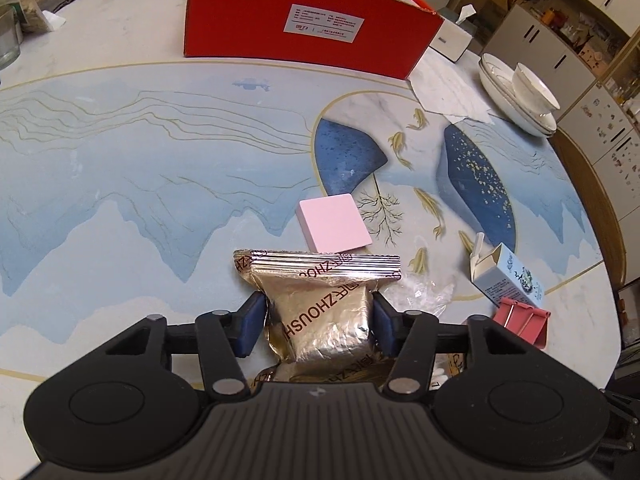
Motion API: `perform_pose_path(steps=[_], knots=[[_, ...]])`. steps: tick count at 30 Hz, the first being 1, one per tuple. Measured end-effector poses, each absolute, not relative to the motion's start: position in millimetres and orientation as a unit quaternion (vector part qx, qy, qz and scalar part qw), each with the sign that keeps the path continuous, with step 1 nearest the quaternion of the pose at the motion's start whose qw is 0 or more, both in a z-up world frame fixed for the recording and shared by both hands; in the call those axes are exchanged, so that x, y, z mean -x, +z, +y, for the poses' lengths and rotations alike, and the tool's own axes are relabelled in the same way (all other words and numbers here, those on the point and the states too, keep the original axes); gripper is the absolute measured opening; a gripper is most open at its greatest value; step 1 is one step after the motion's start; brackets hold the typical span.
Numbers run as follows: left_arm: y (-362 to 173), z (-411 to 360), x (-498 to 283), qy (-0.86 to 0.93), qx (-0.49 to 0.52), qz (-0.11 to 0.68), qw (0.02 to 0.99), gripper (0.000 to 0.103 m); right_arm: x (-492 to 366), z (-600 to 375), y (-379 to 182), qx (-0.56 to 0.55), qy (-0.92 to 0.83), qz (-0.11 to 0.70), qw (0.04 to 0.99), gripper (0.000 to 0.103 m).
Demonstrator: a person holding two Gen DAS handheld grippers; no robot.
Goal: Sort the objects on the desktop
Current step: 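Lift the gold foil packet with the left tool while the right tool lifts the sausage packet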
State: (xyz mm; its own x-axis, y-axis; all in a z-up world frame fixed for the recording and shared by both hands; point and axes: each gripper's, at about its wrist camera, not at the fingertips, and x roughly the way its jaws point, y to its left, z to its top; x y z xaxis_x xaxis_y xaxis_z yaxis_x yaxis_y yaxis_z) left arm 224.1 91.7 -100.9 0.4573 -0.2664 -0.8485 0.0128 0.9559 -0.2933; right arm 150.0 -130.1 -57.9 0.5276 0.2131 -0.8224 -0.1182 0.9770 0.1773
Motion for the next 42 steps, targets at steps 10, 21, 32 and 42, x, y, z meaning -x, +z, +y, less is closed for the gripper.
perform_pose_path(steps=[10,21,32,42], knots=[[-91.5,108.7,-218.9,-0.095,0.146,0.511,0.842,0.052,-146.6,-133.8,-55.3,-0.078,0.108,0.495,0.859,0.052],[-91.8,119.1,-215.4,-0.107,0.125,0.505,0.847,0.052,-140.2,-100.7,-65.5,-0.009,0.139,0.519,0.843,0.077],[-92.5,126.0,-213.4,-0.110,0.121,0.503,0.849,0.051,-137.2,-81.1,-73.7,0.042,0.132,0.512,0.848,0.049],[-88.4,136.1,-208.9,-0.110,0.116,0.499,0.852,0.051,-141.6,-95.1,-68.5,-0.031,0.127,0.515,0.847,0.039]])
